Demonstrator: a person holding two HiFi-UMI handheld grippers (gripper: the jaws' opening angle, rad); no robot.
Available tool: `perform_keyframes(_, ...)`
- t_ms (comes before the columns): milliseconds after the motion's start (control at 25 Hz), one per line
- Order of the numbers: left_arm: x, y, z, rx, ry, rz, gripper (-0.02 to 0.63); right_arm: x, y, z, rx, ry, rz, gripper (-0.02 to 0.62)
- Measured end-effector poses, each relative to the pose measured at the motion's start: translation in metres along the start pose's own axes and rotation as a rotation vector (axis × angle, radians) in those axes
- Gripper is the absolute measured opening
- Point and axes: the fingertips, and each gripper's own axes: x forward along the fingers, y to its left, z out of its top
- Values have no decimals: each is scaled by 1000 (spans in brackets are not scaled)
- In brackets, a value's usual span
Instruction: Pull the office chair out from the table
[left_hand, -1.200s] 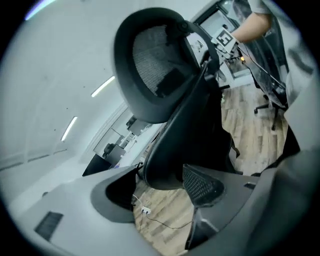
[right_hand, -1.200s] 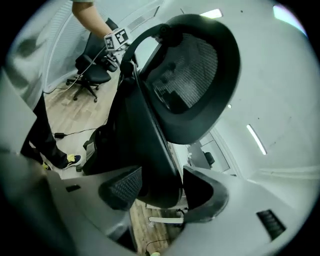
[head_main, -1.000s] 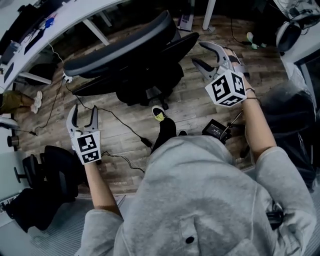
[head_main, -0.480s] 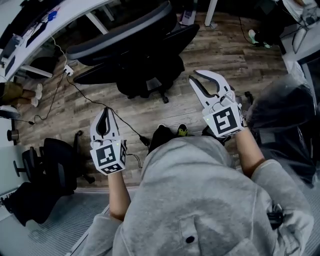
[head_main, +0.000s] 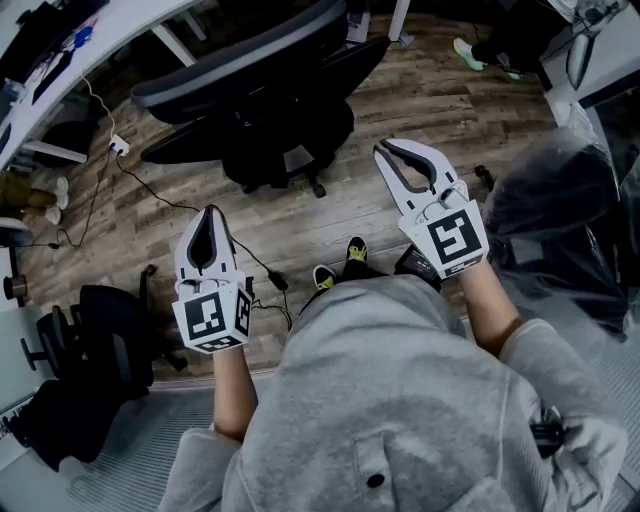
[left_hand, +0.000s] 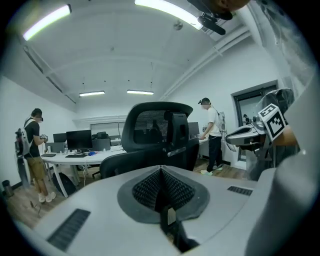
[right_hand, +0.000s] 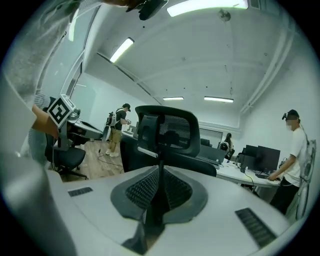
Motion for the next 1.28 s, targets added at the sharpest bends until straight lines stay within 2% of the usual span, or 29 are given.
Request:
perform_keyframes(240, -8, -4, 5, 28, -20, -38, 14, -8, 7, 12, 70, -27, -65, 49)
perform_keyframes(480, -16, -2, 10, 46, -34, -56, 14, -13, 15, 15, 107, -24, -87, 49)
perform_keyframes(720, -21, 1, 12, 38, -35, -53, 14, -11, 18, 20, 106, -32, -80, 49)
perform_keyframes(1040, -9, -4, 23, 65, -45, -50, 14, -6, 1, 25, 101, -52, -95, 49)
perform_keyframes(1280, -1, -3, 28, 66, -44, -36, 14, 3, -5, 25, 88, -54, -75, 49)
